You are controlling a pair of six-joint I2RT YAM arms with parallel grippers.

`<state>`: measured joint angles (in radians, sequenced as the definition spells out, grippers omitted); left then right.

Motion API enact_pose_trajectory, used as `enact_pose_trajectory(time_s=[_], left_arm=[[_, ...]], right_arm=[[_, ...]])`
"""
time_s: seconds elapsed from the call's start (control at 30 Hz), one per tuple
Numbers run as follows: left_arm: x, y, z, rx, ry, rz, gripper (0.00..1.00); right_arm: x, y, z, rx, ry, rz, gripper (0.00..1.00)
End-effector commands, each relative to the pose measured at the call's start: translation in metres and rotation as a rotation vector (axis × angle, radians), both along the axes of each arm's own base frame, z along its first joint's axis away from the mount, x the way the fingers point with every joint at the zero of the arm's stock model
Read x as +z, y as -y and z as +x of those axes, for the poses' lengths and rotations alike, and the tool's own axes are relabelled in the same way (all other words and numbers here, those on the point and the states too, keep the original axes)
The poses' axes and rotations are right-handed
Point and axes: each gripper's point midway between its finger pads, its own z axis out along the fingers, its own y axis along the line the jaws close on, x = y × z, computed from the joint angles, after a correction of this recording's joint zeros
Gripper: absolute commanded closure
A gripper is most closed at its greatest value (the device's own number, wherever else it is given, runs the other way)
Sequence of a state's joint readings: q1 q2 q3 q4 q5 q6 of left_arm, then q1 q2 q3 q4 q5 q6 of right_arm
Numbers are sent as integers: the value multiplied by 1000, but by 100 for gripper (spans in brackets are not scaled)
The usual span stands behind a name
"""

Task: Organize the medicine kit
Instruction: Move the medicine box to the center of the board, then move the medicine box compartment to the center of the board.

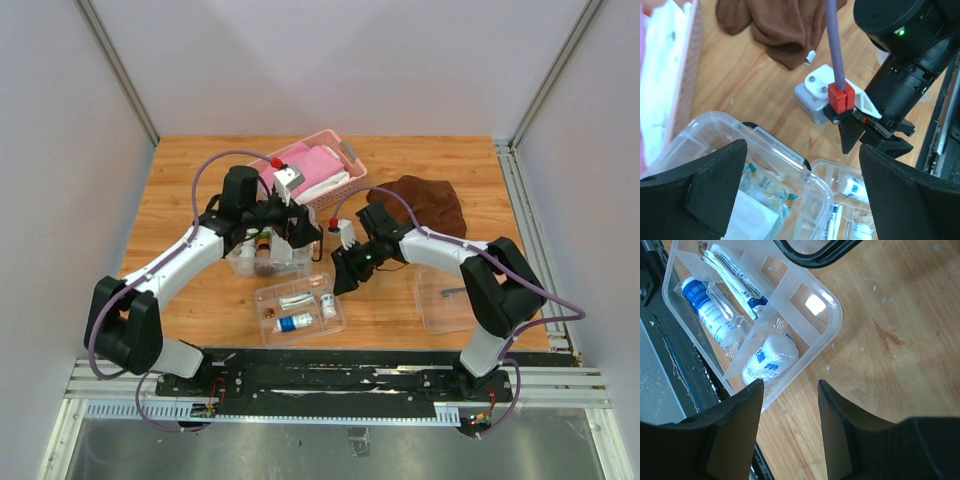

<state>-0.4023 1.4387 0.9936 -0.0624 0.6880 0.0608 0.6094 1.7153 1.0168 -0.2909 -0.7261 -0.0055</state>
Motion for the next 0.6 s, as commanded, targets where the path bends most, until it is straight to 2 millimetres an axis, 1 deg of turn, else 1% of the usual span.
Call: enact_pose_trajectory(time_s=[0.0, 0.17, 0.23, 0.3, 0.4, 0.5, 0.57], left_arm=[[11, -16, 0, 29, 133, 81, 1], [22, -32, 2, 89, 224, 128, 1], [22, -42, 6, 139, 245, 166, 1], [22, -57, 13, 213, 253, 202, 1], [23, -93, 29, 369, 227, 216, 1], [21, -139, 46, 541, 200, 251, 3], [17, -174, 53, 660, 194, 296, 5]], right_arm=[[-15, -1, -7, -18, 7, -73, 51], [-22, -3, -12, -14, 9, -114, 53], [-26, -2, -14, -12, 14, -132, 54], [-30, 0, -14, -18, 21, -154, 55], [-33, 1, -13, -29, 22, -171, 57], [-38, 3, -14, -33, 22, -199, 59], [-41, 4, -14, -33, 23, -218, 61]])
